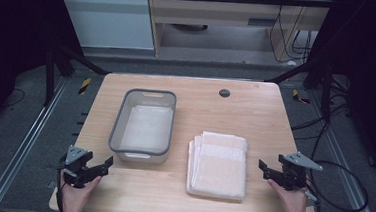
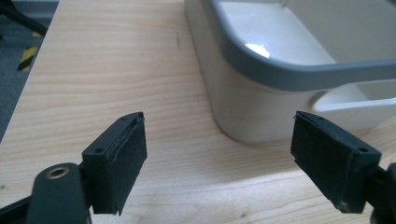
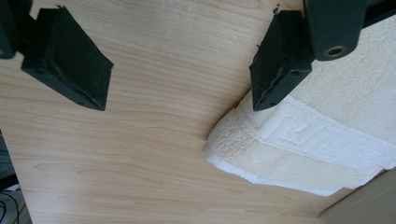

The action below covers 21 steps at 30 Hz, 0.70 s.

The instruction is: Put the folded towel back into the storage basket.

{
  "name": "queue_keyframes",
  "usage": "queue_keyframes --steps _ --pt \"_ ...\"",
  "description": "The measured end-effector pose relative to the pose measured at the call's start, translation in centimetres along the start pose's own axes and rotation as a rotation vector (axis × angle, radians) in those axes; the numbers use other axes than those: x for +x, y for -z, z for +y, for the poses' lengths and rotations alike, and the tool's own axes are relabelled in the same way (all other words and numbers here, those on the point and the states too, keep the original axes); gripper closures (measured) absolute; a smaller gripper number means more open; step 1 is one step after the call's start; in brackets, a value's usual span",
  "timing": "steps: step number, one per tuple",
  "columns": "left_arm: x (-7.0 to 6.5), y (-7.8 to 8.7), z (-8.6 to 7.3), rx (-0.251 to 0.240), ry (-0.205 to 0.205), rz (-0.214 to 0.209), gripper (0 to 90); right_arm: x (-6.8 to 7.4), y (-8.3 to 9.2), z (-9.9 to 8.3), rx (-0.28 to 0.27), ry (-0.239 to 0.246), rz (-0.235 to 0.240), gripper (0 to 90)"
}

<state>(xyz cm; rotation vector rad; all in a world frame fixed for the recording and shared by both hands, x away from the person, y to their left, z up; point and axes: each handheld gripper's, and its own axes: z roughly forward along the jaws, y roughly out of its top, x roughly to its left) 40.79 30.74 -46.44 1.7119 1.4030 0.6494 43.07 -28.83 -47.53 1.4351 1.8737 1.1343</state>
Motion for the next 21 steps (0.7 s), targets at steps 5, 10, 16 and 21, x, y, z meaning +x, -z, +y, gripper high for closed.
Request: queue_keyframes --steps 5,10,16,21 --pt "-1.1 0.7 0.3 -0.041 -0.014 -0.024 17.6 0.1 0.0 0.0 0.004 0.01 0.004 20.4" --pt "-1.7 1.1 0.5 -0.06 -0.027 -0.039 17.9 0.4 0.2 0.2 -0.01 0.021 0.014 20.8" --pt "-2.1 1.5 0.6 -0.082 -0.017 -0.058 20.4 0.6 0.4 0.3 -0.009 0.023 0.024 20.9" --pt "-2.5 1.8 0.7 -0.092 -0.018 -0.067 20.9 0.8 0.6 0.7 -0.023 0.03 0.027 21.1"
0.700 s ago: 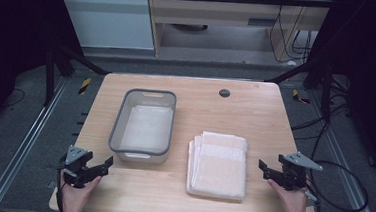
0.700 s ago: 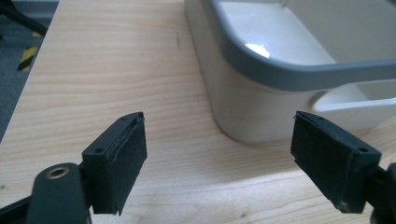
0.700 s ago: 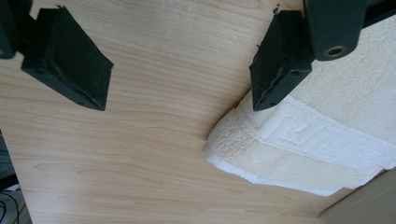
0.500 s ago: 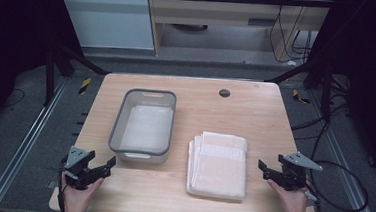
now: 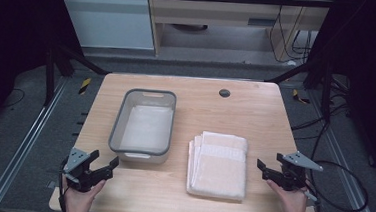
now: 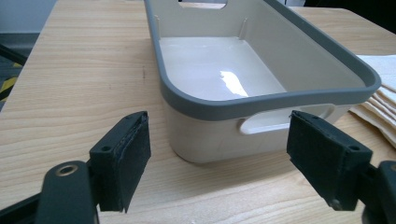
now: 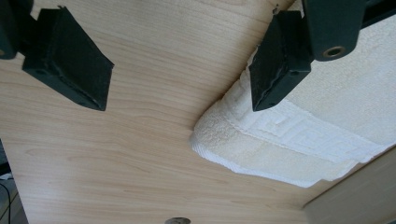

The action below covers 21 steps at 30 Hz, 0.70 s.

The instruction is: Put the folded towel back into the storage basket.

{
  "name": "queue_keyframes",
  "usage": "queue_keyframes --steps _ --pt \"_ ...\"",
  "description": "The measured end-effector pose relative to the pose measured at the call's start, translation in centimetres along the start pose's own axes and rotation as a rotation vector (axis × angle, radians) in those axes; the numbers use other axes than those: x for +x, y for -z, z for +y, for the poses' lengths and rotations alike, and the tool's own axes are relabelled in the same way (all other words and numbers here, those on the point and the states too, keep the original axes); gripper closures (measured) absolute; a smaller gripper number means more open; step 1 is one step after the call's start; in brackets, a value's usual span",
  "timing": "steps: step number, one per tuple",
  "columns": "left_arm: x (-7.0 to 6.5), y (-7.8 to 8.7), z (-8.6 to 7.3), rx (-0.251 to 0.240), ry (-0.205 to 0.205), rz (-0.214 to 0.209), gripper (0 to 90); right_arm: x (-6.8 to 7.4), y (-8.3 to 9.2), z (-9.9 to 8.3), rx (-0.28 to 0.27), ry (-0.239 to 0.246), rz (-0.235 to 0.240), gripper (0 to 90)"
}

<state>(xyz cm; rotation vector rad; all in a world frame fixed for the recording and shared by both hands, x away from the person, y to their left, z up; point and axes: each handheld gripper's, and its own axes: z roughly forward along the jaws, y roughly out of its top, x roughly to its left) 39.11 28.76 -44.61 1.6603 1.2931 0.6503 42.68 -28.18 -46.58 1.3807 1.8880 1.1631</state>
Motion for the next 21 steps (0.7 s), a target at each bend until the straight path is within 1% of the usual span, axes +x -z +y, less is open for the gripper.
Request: queue_keyframes --steps 5,6,7,8,12,14,21 --pt "-0.7 0.2 0.4 -0.015 -0.011 -0.014 20.9 0.1 0.2 0.4 -0.015 0.015 0.007 21.1" --pt "-0.7 0.2 0.4 -0.015 -0.011 -0.014 20.9 0.2 0.3 0.4 -0.017 0.007 0.009 21.2" --pt "-0.8 0.2 0.4 -0.02 -0.013 -0.017 21.0 0.1 0.3 0.5 -0.024 0.012 0.011 21.2" --pt "-1.1 0.2 0.5 -0.024 -0.018 -0.023 21.1 0.2 0.4 0.6 -0.027 0.006 0.015 21.3" --pt "-1.6 0.2 0.8 -0.04 -0.028 -0.034 22.2 0.2 0.5 1.0 -0.035 0.015 0.02 22.1" --pt "-1.9 0.2 1.0 -0.047 -0.032 -0.039 22.9 0.3 0.5 1.2 -0.037 0.011 0.027 22.8" --pt "-2.7 0.1 1.6 -0.051 -0.048 -0.053 24.5 0.5 0.9 2.2 -0.062 0.018 0.043 24.0"
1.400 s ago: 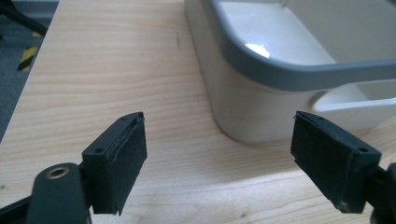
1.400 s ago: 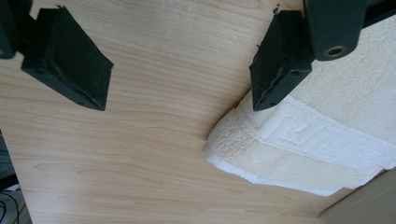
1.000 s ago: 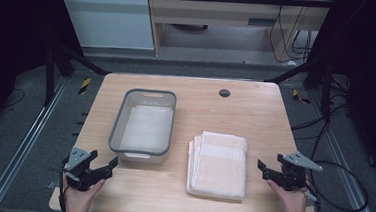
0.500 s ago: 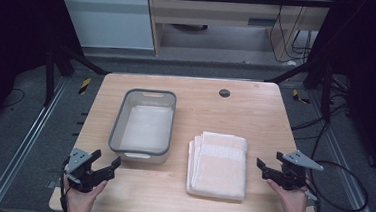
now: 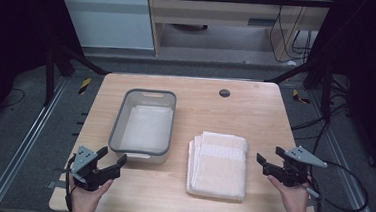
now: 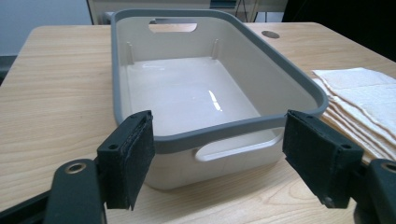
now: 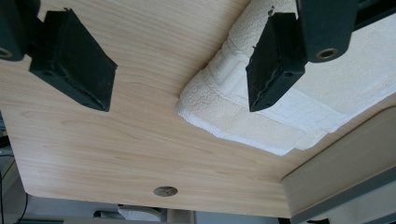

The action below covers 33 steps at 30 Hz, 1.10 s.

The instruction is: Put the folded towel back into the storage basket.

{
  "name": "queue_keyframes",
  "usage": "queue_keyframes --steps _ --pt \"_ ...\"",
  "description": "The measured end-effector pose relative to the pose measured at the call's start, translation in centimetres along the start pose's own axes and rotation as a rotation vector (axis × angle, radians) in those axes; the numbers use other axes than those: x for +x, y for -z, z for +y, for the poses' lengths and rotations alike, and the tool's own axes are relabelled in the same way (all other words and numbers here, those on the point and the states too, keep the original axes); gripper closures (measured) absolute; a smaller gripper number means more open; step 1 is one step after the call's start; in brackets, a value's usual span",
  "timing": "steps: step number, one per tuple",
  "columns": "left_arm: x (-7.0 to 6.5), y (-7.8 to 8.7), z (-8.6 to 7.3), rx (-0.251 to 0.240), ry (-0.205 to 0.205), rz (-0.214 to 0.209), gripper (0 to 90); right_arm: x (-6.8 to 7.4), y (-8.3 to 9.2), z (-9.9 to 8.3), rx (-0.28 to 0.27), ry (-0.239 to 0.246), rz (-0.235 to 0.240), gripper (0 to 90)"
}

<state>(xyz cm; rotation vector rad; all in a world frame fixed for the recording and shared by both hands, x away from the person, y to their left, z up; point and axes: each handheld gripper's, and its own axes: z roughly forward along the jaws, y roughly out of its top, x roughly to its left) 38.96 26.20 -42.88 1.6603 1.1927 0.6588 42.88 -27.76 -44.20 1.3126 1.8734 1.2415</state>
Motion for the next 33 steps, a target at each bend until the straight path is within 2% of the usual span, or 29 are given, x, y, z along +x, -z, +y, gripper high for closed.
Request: queue_keyframes --steps 3,6,13,17,26,28,33 --pt "-0.2 -0.1 0.3 -0.001 -0.004 -0.007 25.0 0.0 0.0 0.2 0.0 -0.01 0.012 24.3" --pt "-0.5 -0.2 0.7 -0.003 -0.01 -0.014 25.0 0.2 -0.1 0.6 0.004 0.004 0.024 24.5" --pt "-1.2 0.0 2.1 -0.045 -0.006 -0.027 25.7 0.4 -0.1 1.5 -0.005 0.001 0.044 24.1" --pt "-1.6 -0.2 2.6 -0.046 -0.014 -0.033 25.7 0.4 -0.2 1.8 -0.009 0.003 0.048 24.3" --pt "-3.5 -1.4 3.7 -0.045 -0.031 -0.078 25.9 1.0 -0.9 2.8 -0.009 0.006 0.075 25.7" --pt "-4.3 -1.8 4.0 -0.044 -0.037 -0.091 26.3 1.1 -1.1 3.0 -0.019 0.002 0.081 26.1" --pt "-5.3 -2.3 4.4 -0.041 -0.053 -0.11 26.4 1.3 -1.3 3.3 -0.021 0.005 0.082 26.4"
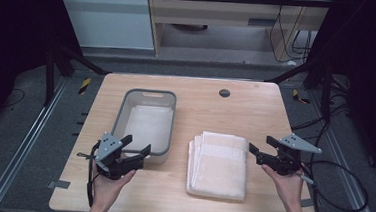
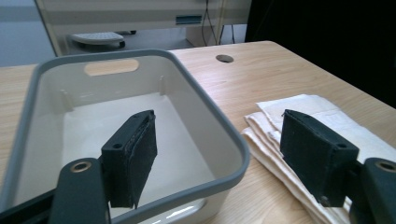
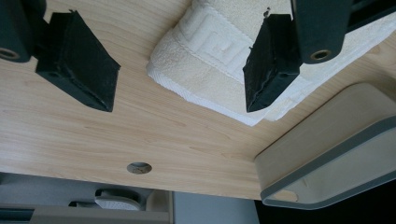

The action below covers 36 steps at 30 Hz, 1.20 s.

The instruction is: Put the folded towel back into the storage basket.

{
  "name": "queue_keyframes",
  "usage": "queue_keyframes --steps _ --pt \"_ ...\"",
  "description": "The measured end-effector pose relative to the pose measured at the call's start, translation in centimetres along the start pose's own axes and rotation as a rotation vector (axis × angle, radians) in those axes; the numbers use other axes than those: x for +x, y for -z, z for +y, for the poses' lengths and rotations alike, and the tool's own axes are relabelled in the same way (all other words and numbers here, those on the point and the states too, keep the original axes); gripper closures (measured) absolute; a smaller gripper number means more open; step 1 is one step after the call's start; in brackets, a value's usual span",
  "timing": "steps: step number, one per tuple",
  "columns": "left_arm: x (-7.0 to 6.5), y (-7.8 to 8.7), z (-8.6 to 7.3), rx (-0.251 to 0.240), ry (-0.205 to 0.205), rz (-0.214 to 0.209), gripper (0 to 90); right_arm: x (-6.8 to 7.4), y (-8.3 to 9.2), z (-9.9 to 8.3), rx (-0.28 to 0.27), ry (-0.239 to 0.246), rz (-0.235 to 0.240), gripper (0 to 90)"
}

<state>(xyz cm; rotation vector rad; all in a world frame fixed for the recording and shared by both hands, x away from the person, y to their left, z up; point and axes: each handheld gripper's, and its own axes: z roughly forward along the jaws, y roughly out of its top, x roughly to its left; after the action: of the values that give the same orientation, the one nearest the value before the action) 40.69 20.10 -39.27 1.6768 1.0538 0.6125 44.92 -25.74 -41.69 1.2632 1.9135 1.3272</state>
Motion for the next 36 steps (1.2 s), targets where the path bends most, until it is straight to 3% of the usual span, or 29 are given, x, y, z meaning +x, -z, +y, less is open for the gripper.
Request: queue_keyframes --steps 16,36 --pt "-3.4 -3.0 0.2 0.035 -0.042 -0.079 26.8 0.1 -1.2 0.9 -0.009 -0.009 0.017 26.7" --pt "-7.3 -6.2 -1.6 0.143 -0.108 -0.157 27.6 -0.1 -3.1 0.7 0.034 0.013 -0.009 28.7"
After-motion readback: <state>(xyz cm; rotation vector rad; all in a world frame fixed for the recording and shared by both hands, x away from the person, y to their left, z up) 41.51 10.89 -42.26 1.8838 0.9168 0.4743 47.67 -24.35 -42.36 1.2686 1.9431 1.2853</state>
